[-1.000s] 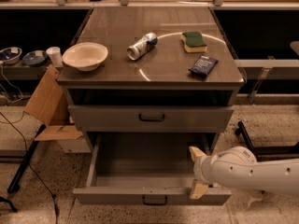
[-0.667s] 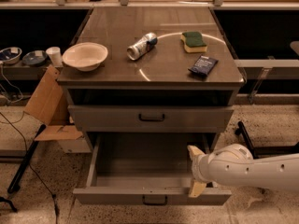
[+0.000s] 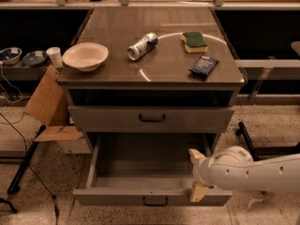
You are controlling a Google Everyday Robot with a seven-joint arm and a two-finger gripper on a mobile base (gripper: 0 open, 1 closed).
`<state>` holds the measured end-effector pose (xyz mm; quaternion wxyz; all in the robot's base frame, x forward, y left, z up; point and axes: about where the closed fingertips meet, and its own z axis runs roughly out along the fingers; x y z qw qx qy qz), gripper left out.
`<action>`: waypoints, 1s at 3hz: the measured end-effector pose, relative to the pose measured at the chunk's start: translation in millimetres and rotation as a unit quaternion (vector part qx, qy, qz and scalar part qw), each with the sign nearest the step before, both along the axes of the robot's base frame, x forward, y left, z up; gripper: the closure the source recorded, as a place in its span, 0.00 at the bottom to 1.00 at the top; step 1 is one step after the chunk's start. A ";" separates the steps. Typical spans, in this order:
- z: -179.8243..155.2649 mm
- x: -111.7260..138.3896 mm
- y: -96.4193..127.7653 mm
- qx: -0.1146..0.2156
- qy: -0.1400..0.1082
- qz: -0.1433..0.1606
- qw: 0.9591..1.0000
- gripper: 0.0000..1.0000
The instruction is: Open middle drawer
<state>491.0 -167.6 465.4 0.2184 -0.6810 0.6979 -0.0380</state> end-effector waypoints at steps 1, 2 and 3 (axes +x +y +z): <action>-5.0 -7.5 -3.7 -0.005 0.008 -0.001 1.000 0.00; -9.3 -5.5 -3.6 -0.012 0.013 0.001 1.000 0.00; -15.8 9.4 1.9 -0.017 0.017 -0.001 1.000 0.00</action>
Offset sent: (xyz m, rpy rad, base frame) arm -0.0062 0.0041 -0.0204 -0.0471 0.0327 0.0034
